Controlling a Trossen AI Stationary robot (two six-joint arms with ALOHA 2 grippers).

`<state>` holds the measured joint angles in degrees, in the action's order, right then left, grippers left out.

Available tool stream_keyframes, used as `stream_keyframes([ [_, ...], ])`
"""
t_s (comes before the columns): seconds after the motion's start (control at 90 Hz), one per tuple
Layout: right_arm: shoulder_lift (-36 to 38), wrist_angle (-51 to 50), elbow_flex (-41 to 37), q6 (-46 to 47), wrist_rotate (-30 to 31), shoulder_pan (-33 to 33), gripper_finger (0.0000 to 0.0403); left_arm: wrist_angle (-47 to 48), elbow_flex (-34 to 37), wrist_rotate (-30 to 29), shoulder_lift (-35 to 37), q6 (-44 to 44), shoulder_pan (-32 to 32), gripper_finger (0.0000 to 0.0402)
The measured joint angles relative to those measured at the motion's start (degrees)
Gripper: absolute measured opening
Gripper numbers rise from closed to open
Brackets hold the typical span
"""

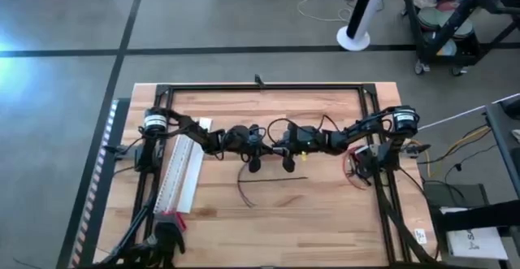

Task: Ziptie cables
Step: Wrap the cable wires using black ziptie

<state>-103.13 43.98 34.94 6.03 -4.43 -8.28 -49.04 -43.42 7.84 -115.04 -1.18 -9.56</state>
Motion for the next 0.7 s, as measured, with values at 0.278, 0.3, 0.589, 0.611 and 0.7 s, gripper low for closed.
stream_keyframes([
  [0.278, -3.48, -0.19, 1.98, -1.58, -1.35, 0.47, 0.0006, 1.47, 0.04, 0.11, 0.00, 0.20, -0.01, 0.0000],
  [0.3, -3.44, -0.23, 1.98, -1.58, -1.35, 0.47, 0.0005, 1.49, 0.04, 0.11, 0.00, 0.41, 0.00, 0.0000],
  [0.589, 3.78, -9.25, 1.59, -6.70, -0.11, 0.53, 0.0000, -0.38, -0.02, 0.30, -0.80, 1.11, 0.00, 0.0000],
  [0.611, 4.50, -9.83, 1.56, -7.18, -0.11, 0.53, 0.0000, -0.65, -0.03, 0.42, -1.05, 1.09, 0.00, 0.0000],
  [0.7, 7.26, -12.71, 1.53, -8.70, -0.47, 0.53, 0.0000, -2.23, -0.07, 1.11, -2.44, 1.08, -0.01, 0.0000],
])
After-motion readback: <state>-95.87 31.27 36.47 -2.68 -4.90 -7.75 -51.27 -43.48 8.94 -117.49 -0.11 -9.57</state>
